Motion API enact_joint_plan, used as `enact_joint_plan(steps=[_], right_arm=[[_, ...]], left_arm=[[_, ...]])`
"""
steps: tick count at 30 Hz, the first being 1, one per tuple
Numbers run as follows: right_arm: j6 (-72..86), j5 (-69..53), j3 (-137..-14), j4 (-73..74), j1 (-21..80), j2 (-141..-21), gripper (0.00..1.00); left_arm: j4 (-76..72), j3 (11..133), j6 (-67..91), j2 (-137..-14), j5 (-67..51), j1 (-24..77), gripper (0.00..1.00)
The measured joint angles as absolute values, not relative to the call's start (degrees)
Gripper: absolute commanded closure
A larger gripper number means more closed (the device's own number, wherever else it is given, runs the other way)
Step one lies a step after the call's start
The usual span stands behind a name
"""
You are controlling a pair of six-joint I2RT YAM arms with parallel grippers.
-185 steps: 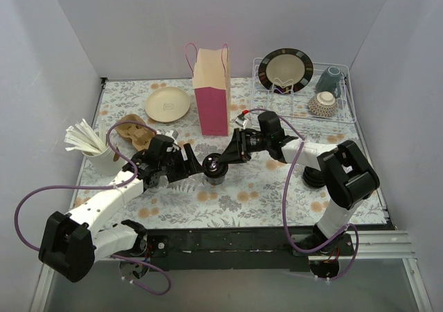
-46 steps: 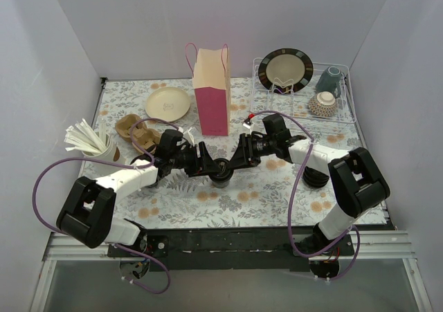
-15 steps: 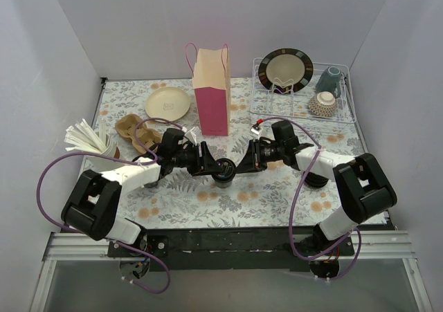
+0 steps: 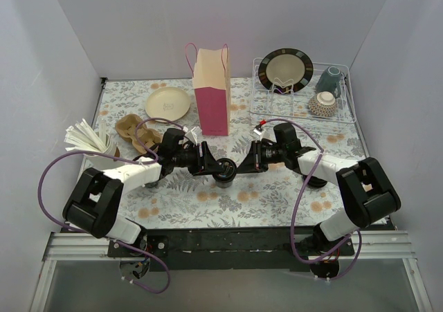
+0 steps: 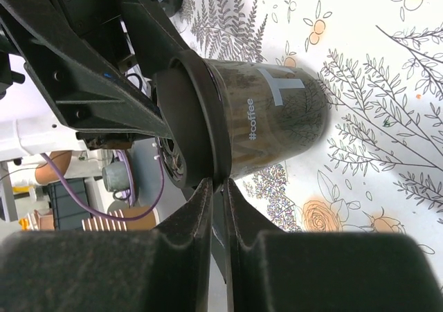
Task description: Pack the takeout coffee
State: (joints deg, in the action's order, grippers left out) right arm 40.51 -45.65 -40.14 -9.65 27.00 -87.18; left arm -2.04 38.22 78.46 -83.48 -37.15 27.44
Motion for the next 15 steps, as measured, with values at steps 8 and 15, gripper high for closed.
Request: enact_joint_plan(steps=[8, 15], right_arm=[[38.0, -43.2, -44.4, -2.1, 27.0, -87.0, 0.72], [32.4, -40.6, -53.6, 6.4, 25.0, -87.0, 0.70]], left_arm=[[-2.0, 39.9, 77.5, -85.5, -38.4, 27.3, 0.52], [-0.8, 43.0, 72.6, -88.7, -41.1, 27.3, 0.51]])
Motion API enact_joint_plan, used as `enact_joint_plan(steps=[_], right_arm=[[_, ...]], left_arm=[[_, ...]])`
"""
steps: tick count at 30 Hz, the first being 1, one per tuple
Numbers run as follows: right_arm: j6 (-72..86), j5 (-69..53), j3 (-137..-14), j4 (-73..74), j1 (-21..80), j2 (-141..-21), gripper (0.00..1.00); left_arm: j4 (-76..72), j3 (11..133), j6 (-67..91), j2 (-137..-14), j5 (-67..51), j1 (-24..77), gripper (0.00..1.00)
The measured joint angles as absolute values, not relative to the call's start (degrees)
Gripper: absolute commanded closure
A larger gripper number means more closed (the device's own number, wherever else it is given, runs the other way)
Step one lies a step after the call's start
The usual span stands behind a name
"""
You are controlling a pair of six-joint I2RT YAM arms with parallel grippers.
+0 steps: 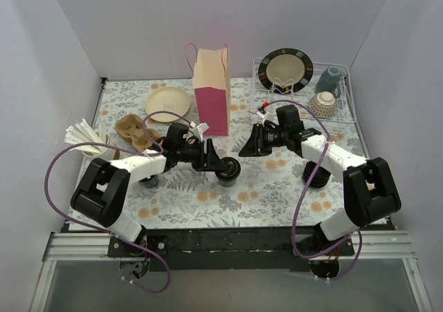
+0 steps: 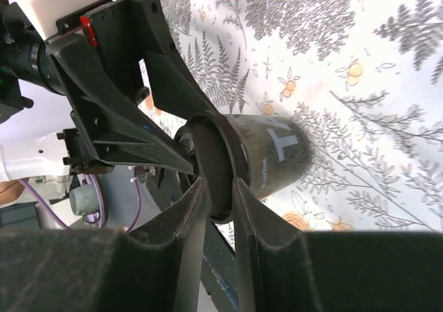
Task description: Pack the takeout coffee
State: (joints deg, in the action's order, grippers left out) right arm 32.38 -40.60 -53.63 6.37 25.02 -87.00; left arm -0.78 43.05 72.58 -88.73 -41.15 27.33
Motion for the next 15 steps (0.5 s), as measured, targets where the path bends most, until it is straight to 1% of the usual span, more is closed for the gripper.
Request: enact_joint_plan(steps=[7, 15], right_arm=[[28.1, -44.6, -54.8, 9.7, 22.2, -89.2, 0.64], [24.6, -51.2, -55.6, 12.3, 22.1, -92.2, 0.63]], left_arm=[[1.5, 46.3, 67.4, -91.4, -44.0, 27.3, 0.51], [2.4, 48.3, 64.9, -93.7, -46.5, 27.3, 0.51]])
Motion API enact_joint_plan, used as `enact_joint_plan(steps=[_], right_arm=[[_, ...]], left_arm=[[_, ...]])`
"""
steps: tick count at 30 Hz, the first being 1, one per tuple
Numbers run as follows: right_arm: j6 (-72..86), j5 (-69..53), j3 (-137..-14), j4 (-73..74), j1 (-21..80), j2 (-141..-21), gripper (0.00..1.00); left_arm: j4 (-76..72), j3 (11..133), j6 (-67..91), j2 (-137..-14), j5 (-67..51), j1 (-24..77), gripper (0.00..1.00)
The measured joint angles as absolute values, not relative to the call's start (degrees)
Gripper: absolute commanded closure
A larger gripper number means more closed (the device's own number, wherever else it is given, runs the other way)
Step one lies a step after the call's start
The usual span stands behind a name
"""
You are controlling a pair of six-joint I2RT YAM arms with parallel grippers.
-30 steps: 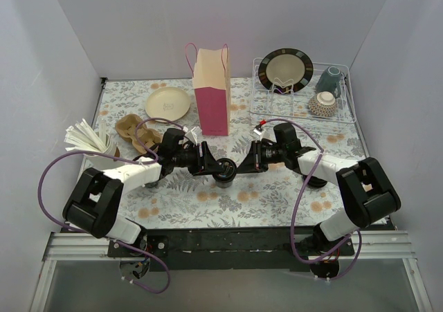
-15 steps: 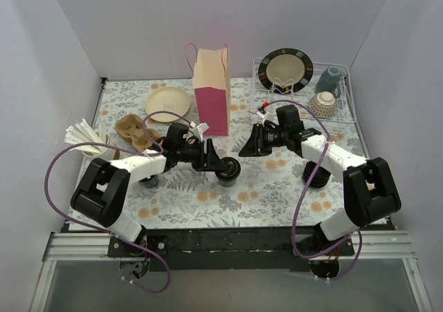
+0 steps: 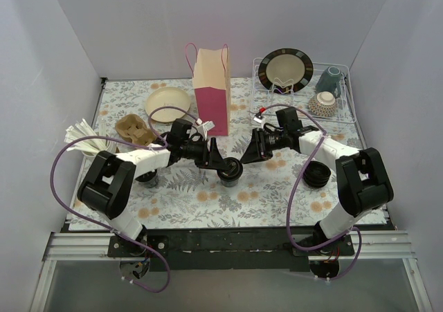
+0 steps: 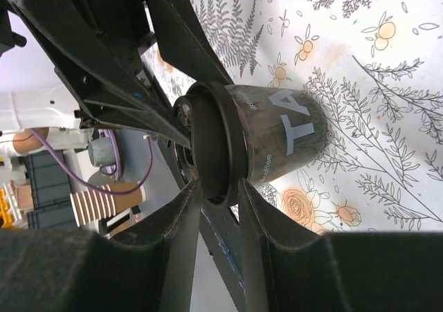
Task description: Pack the takeout coffee
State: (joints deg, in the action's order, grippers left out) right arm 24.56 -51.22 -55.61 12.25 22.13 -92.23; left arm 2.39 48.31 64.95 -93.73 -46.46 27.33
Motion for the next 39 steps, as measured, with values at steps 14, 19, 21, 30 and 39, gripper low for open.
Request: enact_joint_plan(steps=[14, 19, 21, 30, 39], right_arm=[[23.0, -52.8, -55.6, 12.6, 22.1, -94.4, 0.64], [22.3, -52.8, -54.9, 12.4, 22.1, -95.0, 0.65], [22.3, -53.0, -54.1, 12.0, 22.1, -95.2, 0.67], [24.3, -56.2, -51.0, 5.9, 21.5, -95.2, 0.86], [28.6, -58.3, -46.0, -2.7, 20.9, -94.5, 0.93]], left_arm=[[2.7, 49.1, 64.3, -94.7, -47.5, 27.3, 0.51], [2.7, 49.1, 64.1, -94.8, -47.5, 27.3, 0.51], [2.7, 49.1, 64.1, -94.8, -47.6, 27.3, 0.52], [2.4, 49.1, 63.9, -95.9, -48.7, 27.2, 0.53], [0.8, 48.2, 63.9, -96.1, -49.5, 27.2, 0.54]])
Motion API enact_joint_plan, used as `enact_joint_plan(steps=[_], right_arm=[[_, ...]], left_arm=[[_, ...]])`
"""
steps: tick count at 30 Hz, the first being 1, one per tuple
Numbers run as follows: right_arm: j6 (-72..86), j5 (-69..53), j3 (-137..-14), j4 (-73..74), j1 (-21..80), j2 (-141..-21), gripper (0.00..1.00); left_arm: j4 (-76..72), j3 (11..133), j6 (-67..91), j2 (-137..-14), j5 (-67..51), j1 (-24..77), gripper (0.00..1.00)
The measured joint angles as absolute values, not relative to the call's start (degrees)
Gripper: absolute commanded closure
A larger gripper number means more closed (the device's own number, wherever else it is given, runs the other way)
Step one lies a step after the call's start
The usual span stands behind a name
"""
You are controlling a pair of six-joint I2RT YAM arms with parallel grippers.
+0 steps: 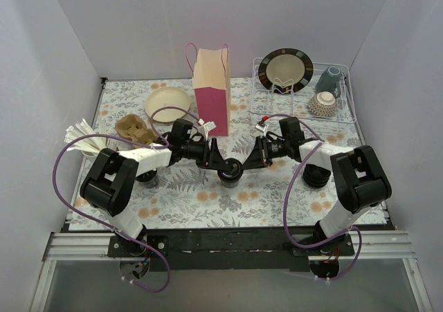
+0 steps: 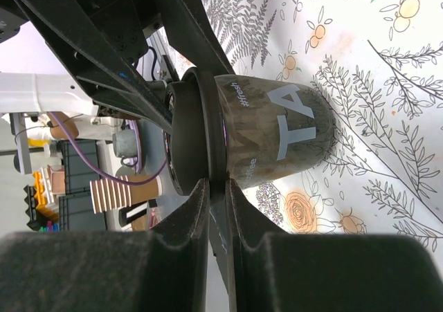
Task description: Pack the takeout coffee
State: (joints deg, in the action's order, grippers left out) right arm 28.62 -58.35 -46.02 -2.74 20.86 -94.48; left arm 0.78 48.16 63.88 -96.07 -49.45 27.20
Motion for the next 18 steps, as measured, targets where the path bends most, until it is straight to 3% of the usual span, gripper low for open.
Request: enact_joint_plan(steps=[12, 16, 18], right_arm=[[31.0, -58.4, -43.7, -6.3, 20.7, -94.1, 0.90], [31.7, -57.1, -43.3, -6.0, 20.7, -93.3, 0.83], [31.7, -56.2, -43.5, -5.0, 20.9, -92.7, 0.73]], left_arm=[[-1.0, 47.3, 64.1, -96.1, -50.0, 27.2, 0.55], [-1.2, 47.4, 64.1, -96.3, -50.0, 27.2, 0.55], [-1.1, 47.4, 64.1, -96.3, -50.1, 27.2, 0.55]])
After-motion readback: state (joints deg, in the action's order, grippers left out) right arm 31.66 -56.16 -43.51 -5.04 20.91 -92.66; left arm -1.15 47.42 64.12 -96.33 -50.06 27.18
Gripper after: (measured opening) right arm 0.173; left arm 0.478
